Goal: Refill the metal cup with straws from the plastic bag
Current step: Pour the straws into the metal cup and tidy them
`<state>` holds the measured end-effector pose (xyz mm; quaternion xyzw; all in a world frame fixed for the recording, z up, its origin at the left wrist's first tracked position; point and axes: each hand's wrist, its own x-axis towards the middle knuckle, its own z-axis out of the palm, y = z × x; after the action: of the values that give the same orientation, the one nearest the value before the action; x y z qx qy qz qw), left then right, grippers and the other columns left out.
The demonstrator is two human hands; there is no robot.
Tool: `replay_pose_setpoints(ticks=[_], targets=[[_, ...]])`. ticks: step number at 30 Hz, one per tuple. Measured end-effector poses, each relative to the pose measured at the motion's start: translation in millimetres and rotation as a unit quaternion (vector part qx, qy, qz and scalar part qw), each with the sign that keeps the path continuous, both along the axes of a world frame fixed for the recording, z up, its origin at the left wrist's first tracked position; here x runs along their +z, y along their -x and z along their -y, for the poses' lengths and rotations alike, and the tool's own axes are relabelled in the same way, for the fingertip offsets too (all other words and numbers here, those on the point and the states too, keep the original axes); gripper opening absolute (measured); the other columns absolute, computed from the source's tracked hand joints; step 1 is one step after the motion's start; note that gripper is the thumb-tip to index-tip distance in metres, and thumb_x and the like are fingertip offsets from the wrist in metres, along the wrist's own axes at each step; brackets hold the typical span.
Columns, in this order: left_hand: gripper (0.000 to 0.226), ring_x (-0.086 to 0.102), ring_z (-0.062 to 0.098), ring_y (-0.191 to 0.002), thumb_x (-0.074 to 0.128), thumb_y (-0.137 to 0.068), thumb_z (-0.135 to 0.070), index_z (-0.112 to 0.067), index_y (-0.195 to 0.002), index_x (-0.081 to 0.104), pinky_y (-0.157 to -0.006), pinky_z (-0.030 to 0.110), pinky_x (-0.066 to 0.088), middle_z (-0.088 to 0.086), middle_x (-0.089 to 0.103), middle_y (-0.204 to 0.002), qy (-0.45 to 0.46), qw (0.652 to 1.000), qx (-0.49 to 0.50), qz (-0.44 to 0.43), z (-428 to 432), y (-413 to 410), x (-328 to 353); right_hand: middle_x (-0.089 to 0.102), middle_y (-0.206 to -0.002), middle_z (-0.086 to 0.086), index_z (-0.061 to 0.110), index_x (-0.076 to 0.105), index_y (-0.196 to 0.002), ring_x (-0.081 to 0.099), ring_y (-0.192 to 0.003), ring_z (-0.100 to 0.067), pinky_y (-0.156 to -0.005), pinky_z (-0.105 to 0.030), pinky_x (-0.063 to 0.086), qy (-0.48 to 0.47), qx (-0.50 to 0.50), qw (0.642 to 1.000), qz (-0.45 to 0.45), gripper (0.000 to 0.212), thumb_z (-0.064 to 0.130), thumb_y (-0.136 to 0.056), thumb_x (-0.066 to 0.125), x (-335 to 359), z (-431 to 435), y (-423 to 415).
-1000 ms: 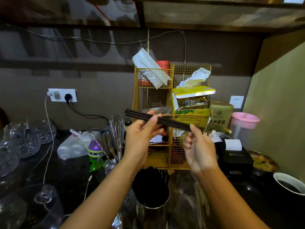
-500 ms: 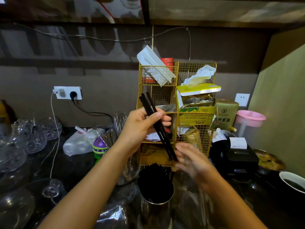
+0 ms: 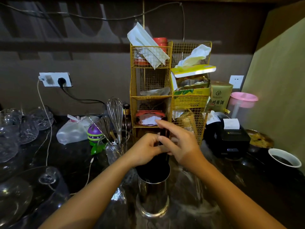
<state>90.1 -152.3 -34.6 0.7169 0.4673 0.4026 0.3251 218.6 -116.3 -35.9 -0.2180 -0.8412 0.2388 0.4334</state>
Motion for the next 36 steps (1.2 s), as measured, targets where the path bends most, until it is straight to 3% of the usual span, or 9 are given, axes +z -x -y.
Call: replay_pose_setpoints(ticks=[5,9,15,17,21,24,27,32,36], targets=[[0.011,0.052,-0.01,-0.078,0.061,-0.079,-0.009,-0.007,-0.088,0.067,-0.072,0.001,0.038,-0.01,0.062,-0.087,-0.053,0.987,0.043,-0.149,-4,1,-22,0.067,-0.107,-0.007,0.003,0.062,-0.112,0.046,-0.107,0.008,-0.09,0.004,0.034,-0.068,-0.023,0.997,-0.011,0.033,0.009,-0.08,0.059,-32,-3,3],[0.03,0.041,0.016,-0.116,0.06,-0.08,-0.026,-0.015,-0.108,0.06,-0.101,0.031,0.03,0.002,0.056,-0.122,-0.077,0.946,0.116,-0.291,-8,3,-35,0.072,-0.1,-0.017,-0.002,0.065,-0.104,0.053,-0.107,-0.008,-0.092,0.002,0.035,-0.078,-0.046,0.996,0.002,0.029,0.012,-0.079,0.057,-48,-2,2],[0.045,0.004,0.017,-0.142,0.047,-0.087,-0.037,-0.023,-0.129,0.043,-0.114,0.04,0.007,0.001,0.014,-0.154,-0.01,0.911,0.116,-0.395,-12,5,-48,0.071,-0.106,-0.015,0.002,0.066,-0.104,0.062,-0.105,-0.034,-0.096,-0.056,0.025,-0.086,-0.12,0.981,0.126,0.036,0.021,-0.081,0.046,-75,-7,1],[0.048,-0.001,0.017,-0.143,0.043,-0.088,-0.04,-0.025,-0.134,0.035,-0.115,0.043,0.004,0.002,0.006,-0.156,0.029,0.906,0.105,-0.408,-13,6,-51,0.064,-0.117,-0.019,0.001,0.061,-0.113,0.052,-0.118,-0.037,-0.102,-0.047,0.021,-0.051,-0.114,0.981,0.149,0.037,0.02,-0.086,0.045,-80,-8,2],[0.056,-0.006,0.015,-0.143,0.037,-0.09,-0.041,-0.027,-0.14,0.017,-0.116,0.044,-0.001,0.001,-0.002,-0.156,0.07,0.904,0.087,-0.413,-14,7,-54,0.029,-0.148,-0.007,0.006,0.032,-0.136,0.011,-0.139,-0.014,-0.111,-0.022,0.003,0.017,-0.086,0.975,0.204,0.047,0.03,-0.096,0.03,-80,-9,0],[0.058,-0.01,0.015,-0.142,0.034,-0.091,-0.04,-0.028,-0.141,0.008,-0.116,0.045,-0.003,-0.001,-0.006,-0.155,0.083,0.894,0.074,-0.434,-15,8,-54,0.003,-0.145,0.007,0.01,0.02,-0.141,-0.004,-0.134,-0.004,-0.111,-0.022,-0.004,0.017,-0.085,0.965,0.248,0.092,0.066,-0.073,-0.008,-80,-6,-2],[0.058,-0.012,0.016,-0.142,0.034,-0.091,-0.038,-0.03,-0.14,0.004,-0.115,0.048,-0.005,-0.001,-0.009,-0.155,0.088,0.886,0.058,-0.451,-16,10,-52,-0.014,-0.14,0.012,0.014,0.007,-0.144,-0.014,-0.132,-0.001,-0.112,-0.026,-0.007,0.008,-0.089,0.951,0.295,0.105,0.071,-0.06,-0.02,-80,-6,-5],[0.054,0.002,0.014,-0.143,0.041,-0.09,-0.029,-0.025,-0.14,0.019,-0.116,0.045,0.003,-0.005,0.01,-0.155,0.019,0.889,0.05,-0.455,-13,8,-46,-0.016,-0.144,0.01,0.011,-0.002,-0.143,-0.012,-0.135,-0.003,-0.114,-0.024,-0.004,0.044,-0.049,0.952,0.299,0.101,0.073,-0.063,-0.011,-79,-5,-10],[0.048,0.019,0.015,-0.14,0.041,-0.089,-0.029,-0.022,-0.136,0.032,-0.113,0.041,0.018,-0.001,0.026,-0.151,-0.001,0.882,0.044,-0.47,-16,10,-46,-0.011,-0.156,-0.003,0.008,0.0,-0.143,-0.009,-0.142,-0.01,-0.116,-0.024,-0.001,0.087,-0.04,0.943,0.318,0.066,0.046,-0.093,0.02,-74,-1,-11]])
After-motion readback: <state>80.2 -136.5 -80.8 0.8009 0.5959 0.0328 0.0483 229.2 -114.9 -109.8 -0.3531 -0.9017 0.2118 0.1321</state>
